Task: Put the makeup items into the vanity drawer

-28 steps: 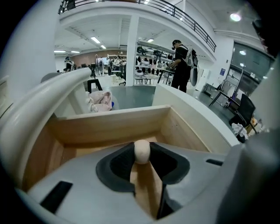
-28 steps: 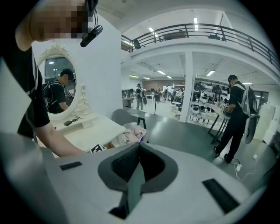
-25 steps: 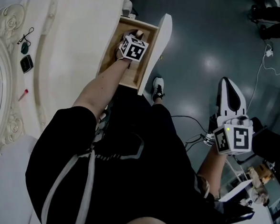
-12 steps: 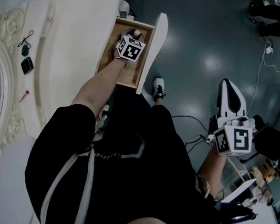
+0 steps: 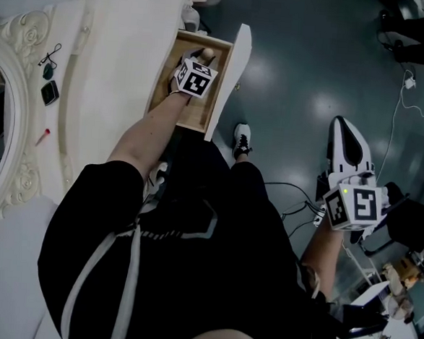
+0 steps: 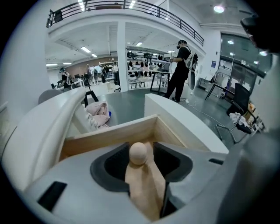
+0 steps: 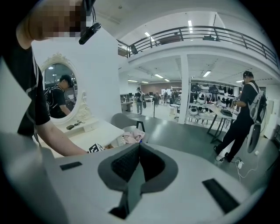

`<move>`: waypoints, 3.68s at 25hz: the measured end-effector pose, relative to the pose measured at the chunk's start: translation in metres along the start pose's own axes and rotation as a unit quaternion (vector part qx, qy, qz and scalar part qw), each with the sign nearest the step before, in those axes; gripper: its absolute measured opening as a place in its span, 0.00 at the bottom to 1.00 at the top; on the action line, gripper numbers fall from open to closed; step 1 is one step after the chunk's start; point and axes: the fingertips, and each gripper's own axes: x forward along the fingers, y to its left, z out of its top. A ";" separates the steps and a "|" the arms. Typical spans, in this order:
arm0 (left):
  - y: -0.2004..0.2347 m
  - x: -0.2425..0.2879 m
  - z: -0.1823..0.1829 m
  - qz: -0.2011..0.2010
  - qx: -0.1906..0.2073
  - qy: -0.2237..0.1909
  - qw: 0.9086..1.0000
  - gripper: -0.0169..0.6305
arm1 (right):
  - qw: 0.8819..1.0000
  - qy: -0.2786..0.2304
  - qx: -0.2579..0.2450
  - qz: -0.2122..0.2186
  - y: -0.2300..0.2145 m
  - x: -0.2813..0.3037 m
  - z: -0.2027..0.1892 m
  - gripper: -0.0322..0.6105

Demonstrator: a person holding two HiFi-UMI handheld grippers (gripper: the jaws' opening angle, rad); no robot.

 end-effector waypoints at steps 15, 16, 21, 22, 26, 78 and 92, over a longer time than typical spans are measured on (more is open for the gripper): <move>-0.031 -0.111 0.085 -0.015 -0.055 -0.102 0.993 0.27 | 0.993 -0.091 -0.007 0.069 -0.023 -0.013 0.050 0.06; -0.032 -0.120 0.088 -0.013 -0.061 -0.110 0.992 0.27 | 0.993 -0.096 -0.010 0.075 -0.024 -0.014 0.053 0.06; -0.034 -0.173 0.113 0.004 -0.088 -0.162 0.983 0.27 | 0.986 -0.126 -0.019 0.108 -0.027 -0.014 0.076 0.06; -0.035 -0.185 0.120 0.006 -0.091 -0.175 0.980 0.27 | 0.984 -0.131 -0.021 0.116 -0.027 -0.014 0.081 0.06; -0.046 -0.236 0.147 0.019 -0.098 -0.232 0.968 0.27 | 0.977 -0.147 -0.037 0.149 -0.025 -0.015 0.096 0.06; -0.003 -0.571 0.138 0.143 -0.121 -0.424 0.886 0.03 | 0.955 -0.226 -0.068 0.181 0.139 -0.040 0.188 0.06; -0.002 -0.561 0.148 0.124 -0.109 -0.438 0.884 0.03 | 0.959 -0.218 -0.103 0.151 0.140 -0.039 0.190 0.06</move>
